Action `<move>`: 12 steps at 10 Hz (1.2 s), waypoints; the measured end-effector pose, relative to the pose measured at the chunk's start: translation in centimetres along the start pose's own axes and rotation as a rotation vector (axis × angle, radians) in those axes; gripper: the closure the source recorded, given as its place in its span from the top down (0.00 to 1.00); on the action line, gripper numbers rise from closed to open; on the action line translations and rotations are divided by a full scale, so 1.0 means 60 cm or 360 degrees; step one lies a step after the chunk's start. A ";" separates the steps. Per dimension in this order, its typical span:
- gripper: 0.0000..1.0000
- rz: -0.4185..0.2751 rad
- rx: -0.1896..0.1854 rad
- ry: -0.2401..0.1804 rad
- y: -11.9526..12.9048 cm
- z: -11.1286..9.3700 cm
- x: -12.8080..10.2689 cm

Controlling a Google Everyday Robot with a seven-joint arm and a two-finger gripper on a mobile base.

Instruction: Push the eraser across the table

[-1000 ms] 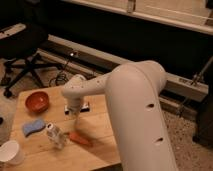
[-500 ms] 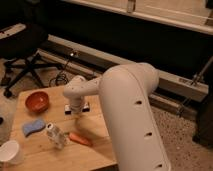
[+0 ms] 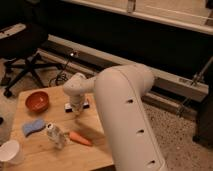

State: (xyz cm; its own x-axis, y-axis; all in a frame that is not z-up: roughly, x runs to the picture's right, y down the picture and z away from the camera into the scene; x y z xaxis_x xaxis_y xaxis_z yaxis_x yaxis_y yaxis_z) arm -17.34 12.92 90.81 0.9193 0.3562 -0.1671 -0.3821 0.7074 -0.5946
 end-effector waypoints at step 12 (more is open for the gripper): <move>0.00 -0.0077 0.0067 0.0027 -0.091 0.002 -0.070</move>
State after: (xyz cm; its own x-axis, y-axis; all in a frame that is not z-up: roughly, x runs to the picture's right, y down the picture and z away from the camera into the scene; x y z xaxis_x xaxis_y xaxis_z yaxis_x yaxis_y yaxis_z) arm -19.12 7.63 94.86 0.9381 0.3109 -0.1525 -0.3406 0.7488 -0.5685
